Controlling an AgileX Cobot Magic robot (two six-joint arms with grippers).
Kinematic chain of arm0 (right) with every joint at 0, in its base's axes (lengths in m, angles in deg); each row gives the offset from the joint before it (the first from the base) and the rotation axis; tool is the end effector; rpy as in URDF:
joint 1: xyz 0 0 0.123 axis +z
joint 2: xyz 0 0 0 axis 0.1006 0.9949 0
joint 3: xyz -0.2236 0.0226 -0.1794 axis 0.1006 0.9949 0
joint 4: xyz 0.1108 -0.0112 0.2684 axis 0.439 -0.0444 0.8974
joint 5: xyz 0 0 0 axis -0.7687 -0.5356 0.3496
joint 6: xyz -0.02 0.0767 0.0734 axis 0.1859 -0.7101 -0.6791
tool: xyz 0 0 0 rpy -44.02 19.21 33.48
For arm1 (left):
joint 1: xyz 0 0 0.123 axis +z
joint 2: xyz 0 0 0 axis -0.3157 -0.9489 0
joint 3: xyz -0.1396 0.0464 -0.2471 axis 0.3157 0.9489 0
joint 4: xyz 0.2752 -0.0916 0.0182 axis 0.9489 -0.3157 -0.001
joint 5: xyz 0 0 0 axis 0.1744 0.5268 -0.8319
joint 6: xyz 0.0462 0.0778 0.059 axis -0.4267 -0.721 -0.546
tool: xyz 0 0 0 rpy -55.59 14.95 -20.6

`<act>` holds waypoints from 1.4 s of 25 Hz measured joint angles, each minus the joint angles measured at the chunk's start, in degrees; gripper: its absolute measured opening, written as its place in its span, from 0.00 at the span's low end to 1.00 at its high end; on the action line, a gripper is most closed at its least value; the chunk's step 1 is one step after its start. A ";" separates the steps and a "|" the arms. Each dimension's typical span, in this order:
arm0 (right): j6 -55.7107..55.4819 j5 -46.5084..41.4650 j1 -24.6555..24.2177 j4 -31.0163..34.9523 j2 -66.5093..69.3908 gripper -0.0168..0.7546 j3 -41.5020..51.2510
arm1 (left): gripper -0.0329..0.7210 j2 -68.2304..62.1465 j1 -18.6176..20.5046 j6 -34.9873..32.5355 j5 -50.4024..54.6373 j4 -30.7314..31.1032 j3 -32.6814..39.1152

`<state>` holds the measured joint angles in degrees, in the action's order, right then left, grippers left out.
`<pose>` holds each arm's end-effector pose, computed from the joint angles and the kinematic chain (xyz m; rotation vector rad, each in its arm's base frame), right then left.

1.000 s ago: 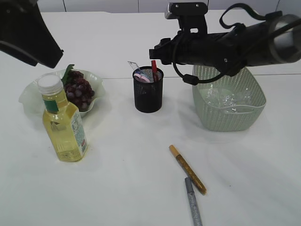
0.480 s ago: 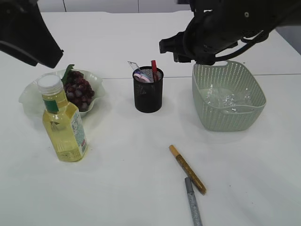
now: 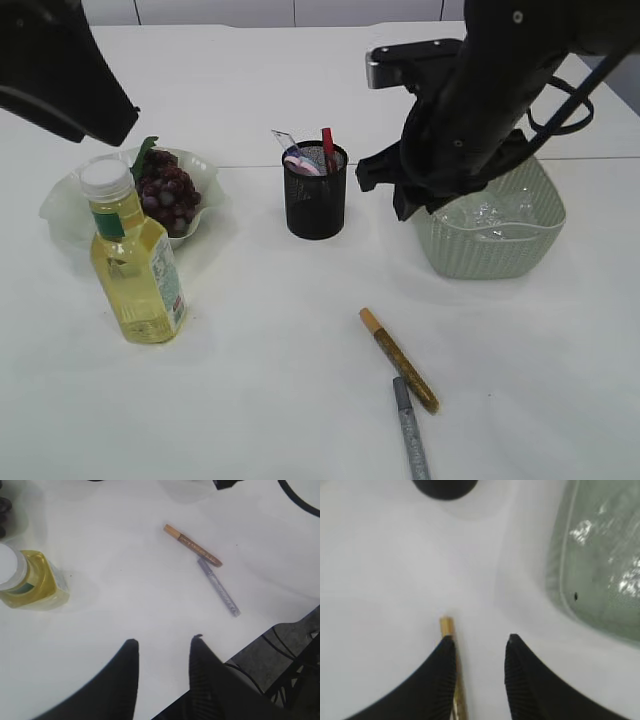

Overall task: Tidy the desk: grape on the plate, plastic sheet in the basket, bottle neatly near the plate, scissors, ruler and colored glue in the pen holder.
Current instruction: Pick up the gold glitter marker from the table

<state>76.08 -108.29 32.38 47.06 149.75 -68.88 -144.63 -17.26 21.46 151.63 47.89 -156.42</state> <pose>0.3895 0.1868 0.2261 -0.4040 2.6729 0.0921 0.2436 -0.1934 0.3941 0.5770 2.6184 -0.4672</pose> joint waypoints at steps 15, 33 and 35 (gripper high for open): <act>15.82 -10.71 0.05 13.73 7.70 0.34 -2.14 | 0.38 0.00 -0.09 0.00 0.00 0.60 0.00; 16.19 -21.21 0.05 15.24 20.99 0.33 -13.16 | 0.38 0.00 -0.09 0.00 0.00 0.60 0.00; 16.04 -21.21 0.05 15.24 21.81 0.33 -13.16 | 0.38 0.00 -0.09 0.00 0.00 0.60 0.00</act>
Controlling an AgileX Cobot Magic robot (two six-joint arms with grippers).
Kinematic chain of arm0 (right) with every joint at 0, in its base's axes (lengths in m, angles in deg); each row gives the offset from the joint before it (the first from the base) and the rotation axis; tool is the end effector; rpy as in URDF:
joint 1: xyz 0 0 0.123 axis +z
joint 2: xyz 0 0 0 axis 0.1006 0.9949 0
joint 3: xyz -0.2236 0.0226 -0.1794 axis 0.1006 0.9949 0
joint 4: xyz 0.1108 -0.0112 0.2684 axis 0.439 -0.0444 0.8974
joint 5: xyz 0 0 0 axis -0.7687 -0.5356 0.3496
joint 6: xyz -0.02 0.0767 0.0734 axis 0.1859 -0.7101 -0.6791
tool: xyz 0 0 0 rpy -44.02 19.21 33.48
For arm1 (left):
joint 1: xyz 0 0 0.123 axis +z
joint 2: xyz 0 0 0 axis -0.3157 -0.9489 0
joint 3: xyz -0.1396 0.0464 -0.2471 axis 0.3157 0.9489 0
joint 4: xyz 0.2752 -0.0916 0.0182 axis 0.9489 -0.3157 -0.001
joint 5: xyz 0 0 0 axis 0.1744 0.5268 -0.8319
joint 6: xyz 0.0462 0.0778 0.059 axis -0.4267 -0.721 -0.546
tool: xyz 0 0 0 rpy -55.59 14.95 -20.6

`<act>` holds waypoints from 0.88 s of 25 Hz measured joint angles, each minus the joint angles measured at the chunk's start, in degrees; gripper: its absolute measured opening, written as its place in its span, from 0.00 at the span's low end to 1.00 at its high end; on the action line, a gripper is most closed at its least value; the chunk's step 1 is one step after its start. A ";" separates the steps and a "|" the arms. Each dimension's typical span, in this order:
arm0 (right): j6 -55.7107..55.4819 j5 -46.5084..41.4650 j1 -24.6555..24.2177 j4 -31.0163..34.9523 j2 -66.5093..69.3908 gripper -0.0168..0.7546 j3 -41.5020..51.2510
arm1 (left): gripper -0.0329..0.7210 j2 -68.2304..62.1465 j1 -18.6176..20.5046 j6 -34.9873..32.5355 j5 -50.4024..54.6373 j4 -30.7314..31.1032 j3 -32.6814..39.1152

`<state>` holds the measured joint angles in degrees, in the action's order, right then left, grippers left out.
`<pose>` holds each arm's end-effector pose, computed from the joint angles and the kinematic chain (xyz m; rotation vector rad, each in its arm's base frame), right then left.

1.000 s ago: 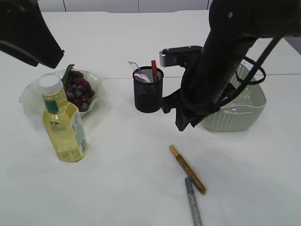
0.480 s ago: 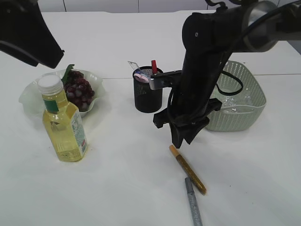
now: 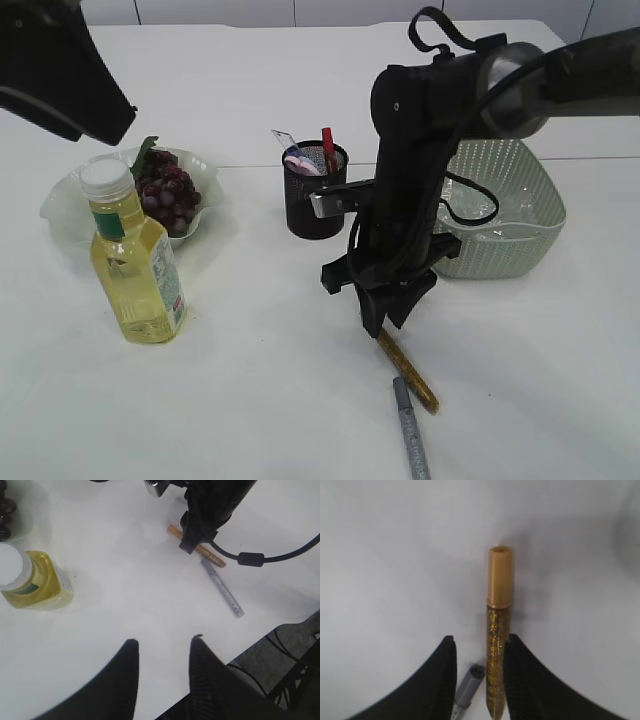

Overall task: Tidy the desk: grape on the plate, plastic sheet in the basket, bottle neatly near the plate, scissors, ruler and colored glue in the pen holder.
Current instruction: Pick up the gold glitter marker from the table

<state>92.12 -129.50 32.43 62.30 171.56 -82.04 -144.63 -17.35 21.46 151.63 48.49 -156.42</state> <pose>0.4002 0.2204 0.1181 0.6962 -2.9371 -0.2102 0.2439 -0.1930 0.3940 0.5795 2.6160 -0.4540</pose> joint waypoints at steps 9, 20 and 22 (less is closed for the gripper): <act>-0.10 0.00 0.00 0.00 1.46 0.41 0.00 | 0.38 0.00 0.00 0.00 0.00 0.00 0.00; -1.27 0.00 0.00 -1.91 2.64 0.42 -0.09 | 0.38 0.00 0.00 0.00 0.00 0.00 0.00; -1.27 0.00 0.00 -1.91 3.06 0.42 -0.09 | 0.38 0.00 0.00 0.00 0.00 0.00 0.00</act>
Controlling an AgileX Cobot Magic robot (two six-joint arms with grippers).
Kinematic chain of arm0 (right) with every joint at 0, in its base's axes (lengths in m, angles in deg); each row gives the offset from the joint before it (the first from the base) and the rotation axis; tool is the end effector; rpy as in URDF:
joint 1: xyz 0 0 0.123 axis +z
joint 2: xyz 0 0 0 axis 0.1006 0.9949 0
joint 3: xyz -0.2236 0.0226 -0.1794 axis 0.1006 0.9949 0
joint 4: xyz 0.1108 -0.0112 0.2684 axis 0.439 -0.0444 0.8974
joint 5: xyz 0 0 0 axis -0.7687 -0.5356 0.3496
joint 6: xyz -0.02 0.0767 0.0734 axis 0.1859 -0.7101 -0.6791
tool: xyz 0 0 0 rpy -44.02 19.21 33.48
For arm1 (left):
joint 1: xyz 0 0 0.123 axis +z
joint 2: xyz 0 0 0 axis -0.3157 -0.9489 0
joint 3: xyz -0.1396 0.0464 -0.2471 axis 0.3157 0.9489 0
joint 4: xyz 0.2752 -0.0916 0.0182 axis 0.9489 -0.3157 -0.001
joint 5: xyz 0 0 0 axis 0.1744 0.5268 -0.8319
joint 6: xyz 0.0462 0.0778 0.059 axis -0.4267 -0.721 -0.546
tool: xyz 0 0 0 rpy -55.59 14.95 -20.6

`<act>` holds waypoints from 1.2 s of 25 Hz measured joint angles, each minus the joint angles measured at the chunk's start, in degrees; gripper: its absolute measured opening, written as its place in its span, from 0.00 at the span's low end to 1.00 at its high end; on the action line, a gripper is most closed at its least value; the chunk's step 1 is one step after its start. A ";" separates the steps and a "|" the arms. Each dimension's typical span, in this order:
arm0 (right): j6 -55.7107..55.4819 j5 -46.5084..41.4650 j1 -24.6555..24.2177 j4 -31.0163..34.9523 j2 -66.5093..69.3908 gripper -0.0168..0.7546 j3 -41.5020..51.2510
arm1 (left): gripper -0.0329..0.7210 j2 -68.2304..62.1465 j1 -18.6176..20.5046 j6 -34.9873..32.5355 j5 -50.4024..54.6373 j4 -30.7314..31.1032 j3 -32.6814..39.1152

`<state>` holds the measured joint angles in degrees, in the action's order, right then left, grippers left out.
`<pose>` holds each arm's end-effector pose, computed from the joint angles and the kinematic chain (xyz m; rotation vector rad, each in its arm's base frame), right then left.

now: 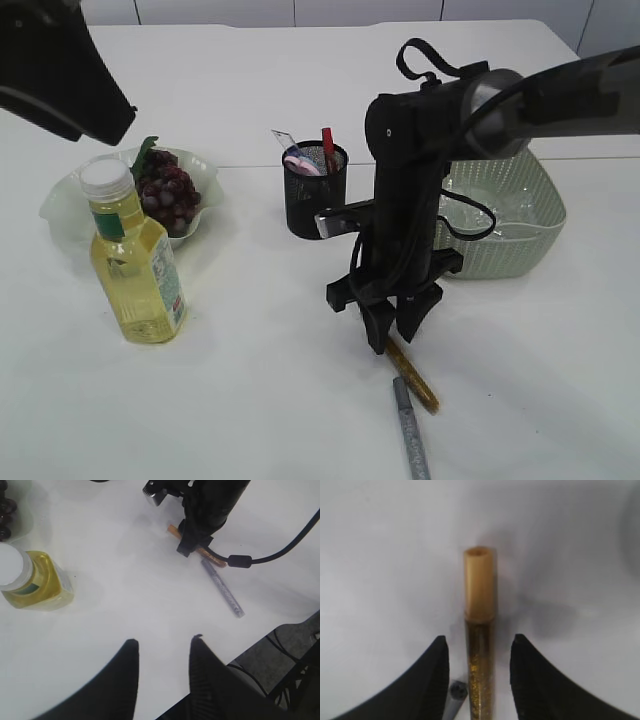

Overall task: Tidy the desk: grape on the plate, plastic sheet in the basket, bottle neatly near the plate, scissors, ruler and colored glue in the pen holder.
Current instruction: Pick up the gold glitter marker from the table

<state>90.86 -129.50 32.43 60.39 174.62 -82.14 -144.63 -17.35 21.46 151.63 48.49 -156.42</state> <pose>0.4010 0.2171 0.0937 0.6690 -2.9008 -0.1427 0.2439 -0.1930 0.3940 0.5795 2.6160 -0.4540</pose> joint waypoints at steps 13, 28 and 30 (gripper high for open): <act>-0.09 0.00 0.00 0.00 1.59 0.42 -0.12 | 0.38 0.00 0.00 0.00 0.00 0.46 0.00; -0.16 -0.28 0.00 -0.58 2.29 0.16 -0.81 | 0.38 0.00 0.00 0.00 0.00 1.09 0.00; 0.07 -0.38 0.00 -0.58 2.29 0.12 -0.81 | 0.38 0.00 0.00 0.00 0.00 1.35 0.00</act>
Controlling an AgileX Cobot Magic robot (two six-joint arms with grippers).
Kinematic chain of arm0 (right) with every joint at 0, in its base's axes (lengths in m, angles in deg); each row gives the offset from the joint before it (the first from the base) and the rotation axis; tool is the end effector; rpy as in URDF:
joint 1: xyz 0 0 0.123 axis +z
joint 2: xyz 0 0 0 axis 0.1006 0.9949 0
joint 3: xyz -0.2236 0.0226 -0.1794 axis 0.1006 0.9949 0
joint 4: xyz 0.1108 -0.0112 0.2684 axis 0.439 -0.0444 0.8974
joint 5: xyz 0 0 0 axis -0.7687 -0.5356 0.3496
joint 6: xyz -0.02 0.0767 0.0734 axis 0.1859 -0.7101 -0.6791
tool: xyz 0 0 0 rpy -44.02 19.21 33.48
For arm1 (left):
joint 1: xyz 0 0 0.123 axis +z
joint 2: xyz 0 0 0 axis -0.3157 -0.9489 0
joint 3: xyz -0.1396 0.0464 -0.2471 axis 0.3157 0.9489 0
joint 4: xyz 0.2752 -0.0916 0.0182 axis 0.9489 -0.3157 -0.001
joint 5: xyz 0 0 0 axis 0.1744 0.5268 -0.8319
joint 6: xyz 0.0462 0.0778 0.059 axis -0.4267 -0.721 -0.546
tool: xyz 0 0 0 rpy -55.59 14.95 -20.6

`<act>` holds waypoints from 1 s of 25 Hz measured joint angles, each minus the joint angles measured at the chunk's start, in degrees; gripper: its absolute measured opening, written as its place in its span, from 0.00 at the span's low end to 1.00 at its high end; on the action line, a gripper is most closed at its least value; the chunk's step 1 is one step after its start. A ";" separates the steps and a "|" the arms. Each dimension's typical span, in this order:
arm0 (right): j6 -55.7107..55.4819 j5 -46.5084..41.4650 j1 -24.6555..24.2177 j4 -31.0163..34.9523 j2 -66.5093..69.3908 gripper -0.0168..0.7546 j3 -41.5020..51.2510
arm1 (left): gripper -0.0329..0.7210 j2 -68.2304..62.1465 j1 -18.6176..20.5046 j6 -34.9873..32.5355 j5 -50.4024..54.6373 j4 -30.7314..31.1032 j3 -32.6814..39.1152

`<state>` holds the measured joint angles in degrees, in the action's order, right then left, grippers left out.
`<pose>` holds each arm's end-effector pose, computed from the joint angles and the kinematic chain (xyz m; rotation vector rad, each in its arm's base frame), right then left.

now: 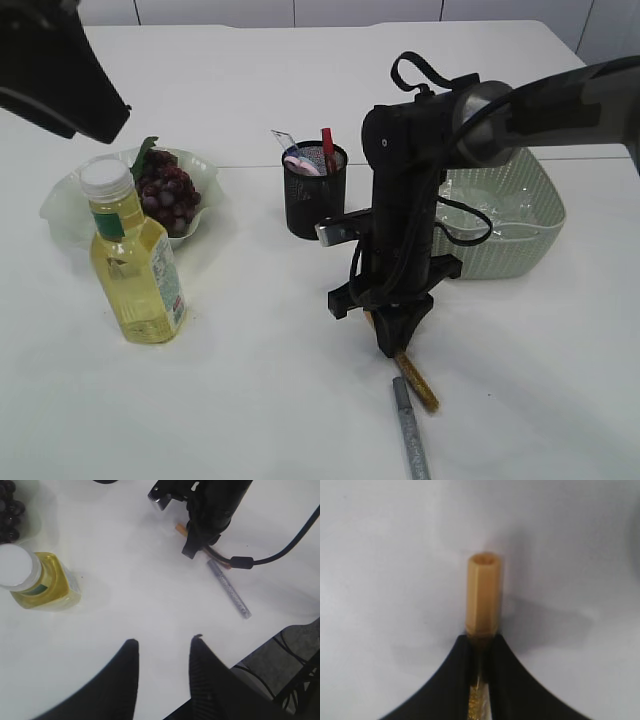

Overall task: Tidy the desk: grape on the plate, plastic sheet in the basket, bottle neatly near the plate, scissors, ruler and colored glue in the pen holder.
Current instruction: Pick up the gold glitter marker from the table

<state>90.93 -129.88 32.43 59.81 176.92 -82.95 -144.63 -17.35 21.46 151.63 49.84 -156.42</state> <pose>0.4024 0.2167 0.0788 0.6686 -2.8714 -0.1175 0.2454 -0.1910 0.3937 0.5802 2.6108 -0.4231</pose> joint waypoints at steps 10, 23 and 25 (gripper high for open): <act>0.38 0.88 0.00 0.11 -0.52 0.07 0.00 | 0.38 0.00 0.00 0.00 0.00 0.51 0.00; 0.59 11.71 0.00 0.20 -11.69 0.07 5.23 | 0.38 0.00 0.00 0.00 0.00 0.54 0.00; 0.73 15.18 0.00 0.20 -14.26 0.07 9.28 | 0.38 0.00 0.00 0.00 0.00 0.54 0.00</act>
<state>91.66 -114.70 32.43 60.01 162.66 -73.66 -144.63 -17.35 21.46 151.63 50.37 -156.42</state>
